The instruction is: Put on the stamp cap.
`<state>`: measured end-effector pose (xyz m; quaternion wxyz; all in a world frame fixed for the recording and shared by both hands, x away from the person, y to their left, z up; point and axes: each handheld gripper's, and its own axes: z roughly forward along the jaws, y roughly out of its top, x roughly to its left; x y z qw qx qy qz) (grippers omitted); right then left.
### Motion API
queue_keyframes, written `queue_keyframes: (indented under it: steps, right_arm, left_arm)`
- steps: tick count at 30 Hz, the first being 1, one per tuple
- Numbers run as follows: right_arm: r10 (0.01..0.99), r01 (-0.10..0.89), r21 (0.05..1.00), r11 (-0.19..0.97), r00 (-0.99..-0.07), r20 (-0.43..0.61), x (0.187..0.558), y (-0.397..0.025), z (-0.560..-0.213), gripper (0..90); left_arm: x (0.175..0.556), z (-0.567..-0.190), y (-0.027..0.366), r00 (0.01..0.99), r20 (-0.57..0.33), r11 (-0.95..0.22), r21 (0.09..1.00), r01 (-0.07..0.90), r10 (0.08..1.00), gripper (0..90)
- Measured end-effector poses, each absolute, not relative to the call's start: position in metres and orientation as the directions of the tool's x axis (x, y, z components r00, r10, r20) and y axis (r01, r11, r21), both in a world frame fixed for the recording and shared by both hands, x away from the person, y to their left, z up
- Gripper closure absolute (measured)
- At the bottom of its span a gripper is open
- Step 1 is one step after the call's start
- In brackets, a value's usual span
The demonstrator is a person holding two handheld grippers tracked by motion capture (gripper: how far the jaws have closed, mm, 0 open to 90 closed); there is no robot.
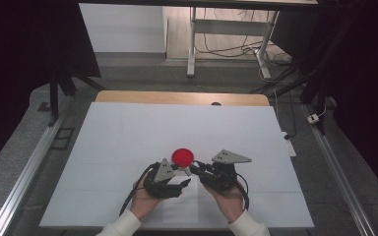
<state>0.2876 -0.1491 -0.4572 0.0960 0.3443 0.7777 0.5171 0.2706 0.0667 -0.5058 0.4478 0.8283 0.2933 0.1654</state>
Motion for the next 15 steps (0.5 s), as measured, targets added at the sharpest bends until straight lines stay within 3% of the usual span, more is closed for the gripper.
queue_keyframes:
  steps: [7,15]
  right_arm:
    - [0.632,0.422,0.877,0.230,-0.750,0.196,0.289,-0.154,-0.454,74.9]
    - [0.624,0.390,0.885,0.255,-0.765,0.157,0.293,-0.160,-0.454,74.9]
  left_arm:
    - [0.272,-0.498,0.082,0.789,-0.066,-0.411,0.826,0.387,0.610,32.9]
    - [0.267,-0.489,0.110,0.776,-0.095,-0.395,0.818,0.418,0.623,32.9]
